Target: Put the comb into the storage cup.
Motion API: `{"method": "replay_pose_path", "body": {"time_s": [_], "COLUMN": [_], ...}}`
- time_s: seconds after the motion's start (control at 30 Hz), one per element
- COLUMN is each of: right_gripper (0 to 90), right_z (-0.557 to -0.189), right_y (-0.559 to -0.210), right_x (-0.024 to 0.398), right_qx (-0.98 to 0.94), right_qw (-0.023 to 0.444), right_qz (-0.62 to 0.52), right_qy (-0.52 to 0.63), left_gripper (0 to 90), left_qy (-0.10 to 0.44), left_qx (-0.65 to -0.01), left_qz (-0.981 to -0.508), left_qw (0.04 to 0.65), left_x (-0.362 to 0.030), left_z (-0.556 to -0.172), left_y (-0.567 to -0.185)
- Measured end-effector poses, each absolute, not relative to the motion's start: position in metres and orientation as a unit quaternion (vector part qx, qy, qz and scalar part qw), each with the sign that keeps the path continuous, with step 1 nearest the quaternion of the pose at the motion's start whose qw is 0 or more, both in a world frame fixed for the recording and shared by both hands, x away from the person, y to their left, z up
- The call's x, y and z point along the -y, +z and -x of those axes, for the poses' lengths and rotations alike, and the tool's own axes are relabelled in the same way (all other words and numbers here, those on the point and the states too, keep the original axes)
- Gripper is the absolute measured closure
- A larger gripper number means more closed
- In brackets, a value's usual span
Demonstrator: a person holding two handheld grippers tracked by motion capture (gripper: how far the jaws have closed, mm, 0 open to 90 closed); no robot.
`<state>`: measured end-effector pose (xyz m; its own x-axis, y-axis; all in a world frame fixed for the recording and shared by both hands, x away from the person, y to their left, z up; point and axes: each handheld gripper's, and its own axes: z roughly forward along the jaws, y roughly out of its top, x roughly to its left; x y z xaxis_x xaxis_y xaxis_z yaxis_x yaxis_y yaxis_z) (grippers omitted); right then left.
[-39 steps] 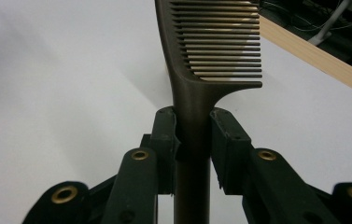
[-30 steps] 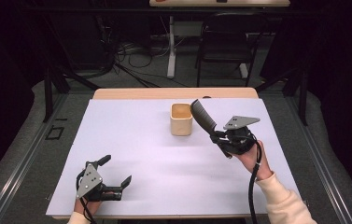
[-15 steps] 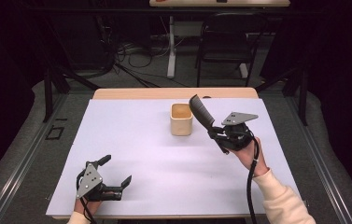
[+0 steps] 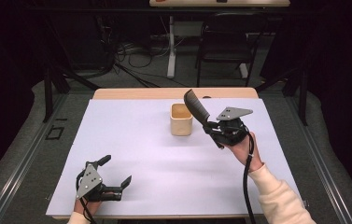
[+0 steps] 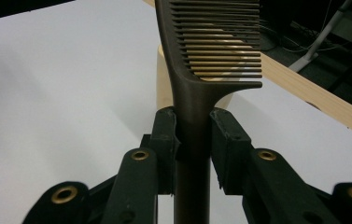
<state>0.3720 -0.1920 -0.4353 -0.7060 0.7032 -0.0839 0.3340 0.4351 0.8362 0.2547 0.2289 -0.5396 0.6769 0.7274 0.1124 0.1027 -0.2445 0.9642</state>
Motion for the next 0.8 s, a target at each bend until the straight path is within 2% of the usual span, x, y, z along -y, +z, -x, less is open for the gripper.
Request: {"method": "replay_pose_path", "body": {"time_s": [0.8], "right_gripper": [72.3], "right_z": [-0.392], "right_y": [-0.425], "right_x": [0.183], "right_qx": [-0.818], "right_qw": [0.215], "right_qz": [-0.319], "right_qy": [0.428], "left_gripper": [0.3], "left_qy": [0.285], "left_qx": [-0.283], "left_qz": [-0.735], "left_qw": [0.547], "left_x": [-0.230], "left_z": [-0.255], "left_y": [-0.540]}}
